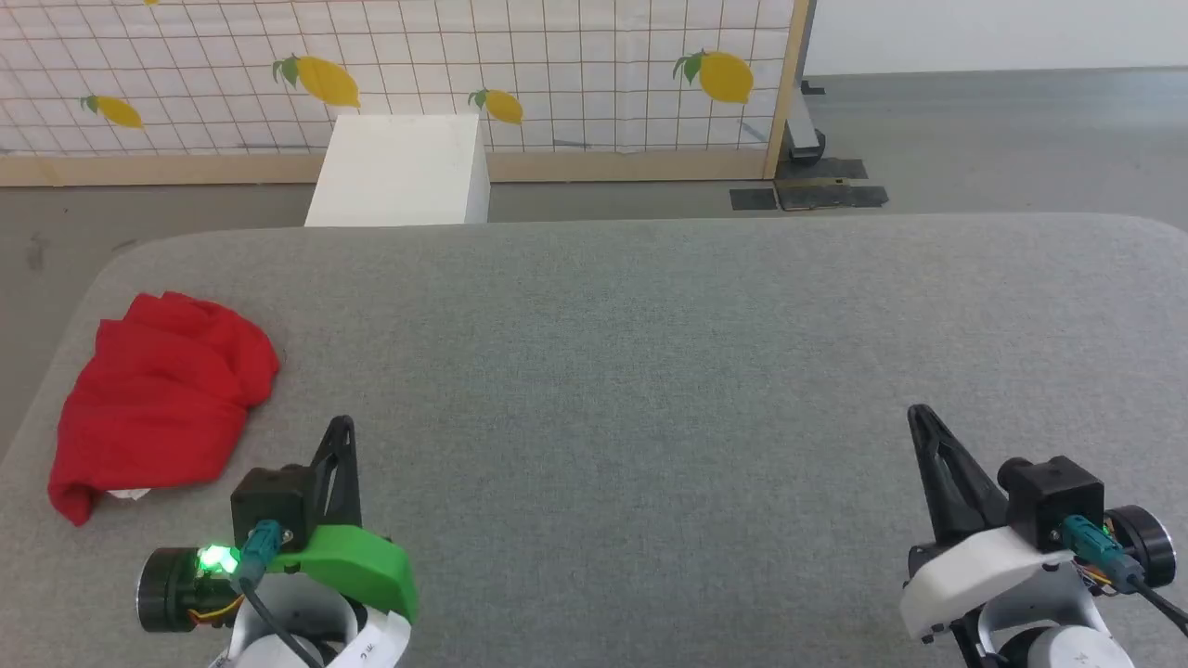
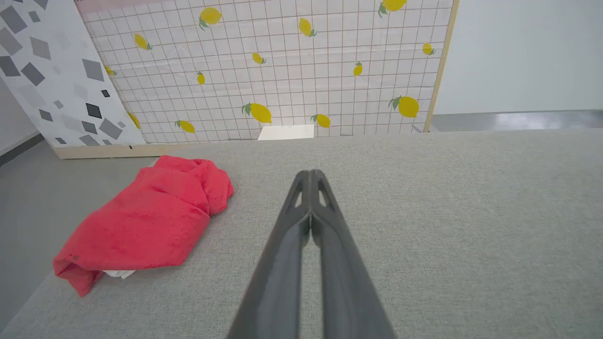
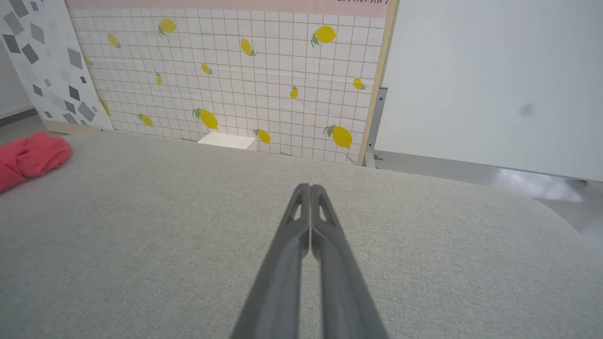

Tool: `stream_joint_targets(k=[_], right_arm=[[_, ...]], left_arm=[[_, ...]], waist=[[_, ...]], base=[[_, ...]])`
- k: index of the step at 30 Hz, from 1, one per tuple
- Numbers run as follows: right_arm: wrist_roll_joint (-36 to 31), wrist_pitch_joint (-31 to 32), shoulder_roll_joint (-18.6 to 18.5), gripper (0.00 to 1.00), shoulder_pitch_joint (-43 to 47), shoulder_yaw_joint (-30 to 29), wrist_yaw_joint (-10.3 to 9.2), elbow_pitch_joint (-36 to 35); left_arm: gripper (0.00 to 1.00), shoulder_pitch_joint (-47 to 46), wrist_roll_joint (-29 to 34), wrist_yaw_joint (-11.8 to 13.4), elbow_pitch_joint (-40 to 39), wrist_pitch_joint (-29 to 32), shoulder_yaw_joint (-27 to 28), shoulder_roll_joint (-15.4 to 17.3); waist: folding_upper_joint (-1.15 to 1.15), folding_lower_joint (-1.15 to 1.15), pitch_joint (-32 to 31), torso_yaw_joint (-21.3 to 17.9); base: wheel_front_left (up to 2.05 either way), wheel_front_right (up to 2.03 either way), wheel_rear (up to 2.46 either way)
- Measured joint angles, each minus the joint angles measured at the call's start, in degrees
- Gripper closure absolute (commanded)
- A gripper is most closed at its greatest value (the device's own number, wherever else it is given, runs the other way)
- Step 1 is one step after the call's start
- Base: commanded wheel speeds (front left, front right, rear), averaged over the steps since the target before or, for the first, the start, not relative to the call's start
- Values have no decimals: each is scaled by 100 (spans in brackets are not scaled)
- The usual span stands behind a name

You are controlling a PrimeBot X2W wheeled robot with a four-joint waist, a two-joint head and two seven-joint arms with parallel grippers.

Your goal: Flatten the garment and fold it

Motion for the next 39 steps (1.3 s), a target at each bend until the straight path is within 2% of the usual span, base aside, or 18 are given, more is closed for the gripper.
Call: stream_joint_targets(k=[39], right_arm=[[0, 0, 0, 100, 0, 0, 0, 0]], left_arm=[[100, 0, 0, 0, 0, 0, 2, 0]], waist=[[0, 0, 0, 0]], base=[[0, 0, 0]])
